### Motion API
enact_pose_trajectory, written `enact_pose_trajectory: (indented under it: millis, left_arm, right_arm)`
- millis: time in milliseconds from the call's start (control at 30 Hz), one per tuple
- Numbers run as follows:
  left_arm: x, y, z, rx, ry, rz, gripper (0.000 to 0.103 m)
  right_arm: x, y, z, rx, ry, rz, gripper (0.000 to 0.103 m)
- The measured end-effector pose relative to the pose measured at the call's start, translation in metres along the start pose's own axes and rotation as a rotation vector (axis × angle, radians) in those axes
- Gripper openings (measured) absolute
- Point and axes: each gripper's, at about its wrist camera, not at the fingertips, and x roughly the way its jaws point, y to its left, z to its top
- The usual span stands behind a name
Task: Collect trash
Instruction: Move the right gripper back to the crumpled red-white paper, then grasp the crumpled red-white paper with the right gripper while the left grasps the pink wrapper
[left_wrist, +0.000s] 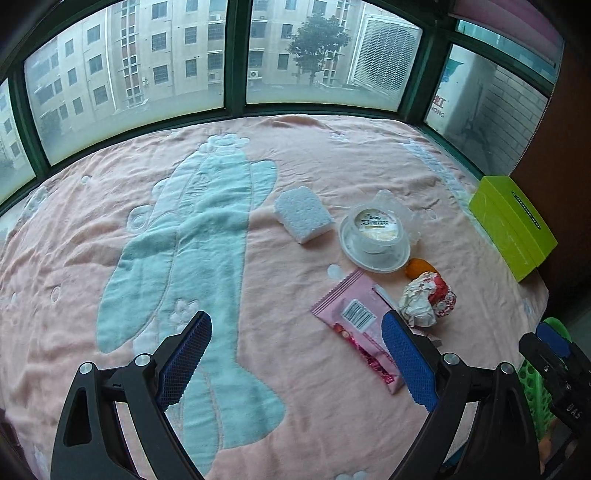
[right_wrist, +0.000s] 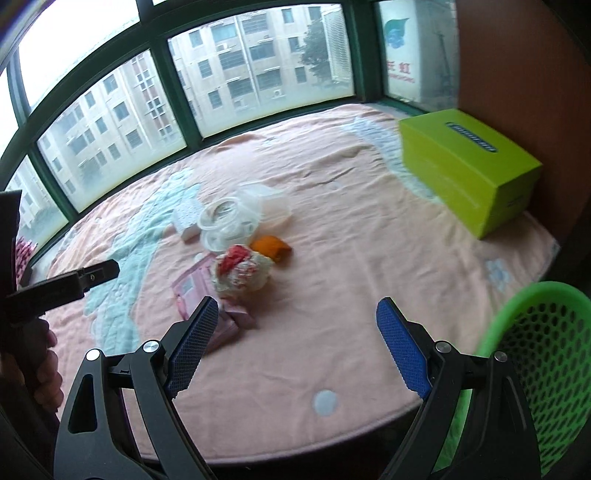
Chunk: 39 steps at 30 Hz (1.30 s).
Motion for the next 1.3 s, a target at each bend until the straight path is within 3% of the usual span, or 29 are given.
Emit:
enact_pose_trajectory:
  millis: [267,567,733,867,1300]
  left_arm:
    - [0.004,0.024,-0.006,-0.04,0.018,0.017,0.09]
    - [0.013,0.039,-0.011,-0.08,0.049,0.018,0.09]
    - [0.017,0.039,-0.013,-0.09,0.064,0.008,0.09]
    - [0.02,0.036,-0.013,-0.108,0.079,-0.007,0.09]
    - [0.038,-0.005,-0.01,-0.168,0.168,-0.05,0.09]
  right_arm:
    - [0.051,0.029,0.014,-0.006,0.066,0.048,0.087]
    - [0.095,0.038,0.021,0.025,0.127,0.035,0.082]
    - [0.112,0.035,0.021,0.046,0.164,0.024,0.065]
    - [0.108,0.034,0.02,0.041,0.157,0.033,0.057]
    - [0.053,0.004,0.01,0.063,0.078,0.021,0.055]
